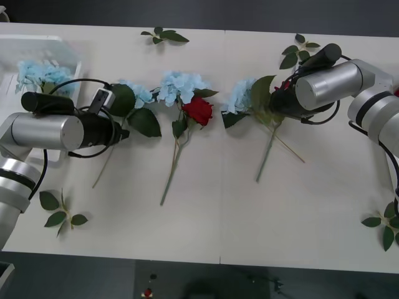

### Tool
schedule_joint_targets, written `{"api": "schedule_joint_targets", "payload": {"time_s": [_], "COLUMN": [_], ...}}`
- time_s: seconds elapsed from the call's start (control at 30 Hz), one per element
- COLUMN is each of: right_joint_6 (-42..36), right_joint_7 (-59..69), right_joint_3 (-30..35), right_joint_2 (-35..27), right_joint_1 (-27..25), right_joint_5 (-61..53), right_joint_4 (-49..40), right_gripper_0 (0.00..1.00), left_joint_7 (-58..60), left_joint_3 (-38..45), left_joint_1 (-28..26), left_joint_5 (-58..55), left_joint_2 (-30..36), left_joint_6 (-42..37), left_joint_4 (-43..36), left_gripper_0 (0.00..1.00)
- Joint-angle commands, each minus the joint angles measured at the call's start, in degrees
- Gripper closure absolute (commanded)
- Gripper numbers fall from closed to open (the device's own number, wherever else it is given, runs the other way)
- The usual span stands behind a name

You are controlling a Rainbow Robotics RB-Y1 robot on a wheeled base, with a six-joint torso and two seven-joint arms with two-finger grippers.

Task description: Put the red flowers into the right box and the blue flowers into the left box

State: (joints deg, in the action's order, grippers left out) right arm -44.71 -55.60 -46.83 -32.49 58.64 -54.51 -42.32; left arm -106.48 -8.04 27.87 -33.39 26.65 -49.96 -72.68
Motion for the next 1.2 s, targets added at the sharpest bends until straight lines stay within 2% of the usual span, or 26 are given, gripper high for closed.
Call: {"api": "schedule_joint_targets", "payload": {"time_s": [0.03, 0.07, 0.1, 0.13, 0.17, 0.2, 0.53, 0.7, 0.97, 1.2], "right_joint_6": [0.76, 0.76, 0.76, 0.76, 0.76, 0.76, 0.76, 0.06, -8.64, -15.15], "right_joint_7": [2.16, 2.16, 2.16, 2.16, 2.16, 2.16, 0.84, -7.95, -22.36, -28.34], "right_joint_3": [-0.02, -0.02, -0.02, -0.02, -0.02, -0.02, 0.25, 3.59, 8.25, 7.98], "right_joint_2": [0.24, 0.24, 0.32, 0.32, 0.32, 0.32, -1.35, -4.33, -14.44, -26.31], "right_joint_1": [1.74, 1.74, 1.74, 1.74, 1.74, 1.74, 2.36, 2.44, 2.71, 2.62], "right_joint_5": [0.55, 0.72, 1.07, 1.25, 1.34, 1.34, 1.07, 0.72, -8.77, -15.71], "right_joint_4": [-0.39, -0.39, -0.39, -0.39, -0.39, -0.39, -0.48, -0.92, -5.84, -12.78], "right_gripper_0": [1.00, 1.00, 1.00, 1.00, 1.00, 1.00, 1.00, 1.00, 1.00, 1.00], "left_joint_7": [-2.76, -2.76, -2.76, -2.76, -2.76, -2.76, -2.85, -2.85, -2.68, -3.11], "left_joint_3": [-1.01, -1.01, -1.19, -1.19, -1.28, -1.36, -1.45, -0.22, 12.35, 23.33], "left_joint_1": [1.40, 1.31, 1.31, 1.40, 1.40, 1.40, 1.31, 0.43, -0.18, -0.62], "left_joint_5": [0.69, 0.78, 0.78, 0.78, 0.87, 0.95, 2.10, 0.43, -8.80, -12.58], "left_joint_2": [0.42, 0.42, 0.42, 0.42, 0.51, 0.42, 1.12, 4.55, 7.27, 10.44], "left_joint_6": [0.66, 0.66, 0.66, 0.66, 0.66, 0.66, 0.66, 0.04, -13.85, -21.14], "left_joint_4": [0.35, 0.44, 0.35, 0.35, 0.35, 0.35, -0.53, -7.03, -20.39, -25.58], "left_gripper_0": [0.14, 0.26, 0.61, 0.80, 0.97, 1.00, 1.00, 1.00, 1.00, 1.00]}}
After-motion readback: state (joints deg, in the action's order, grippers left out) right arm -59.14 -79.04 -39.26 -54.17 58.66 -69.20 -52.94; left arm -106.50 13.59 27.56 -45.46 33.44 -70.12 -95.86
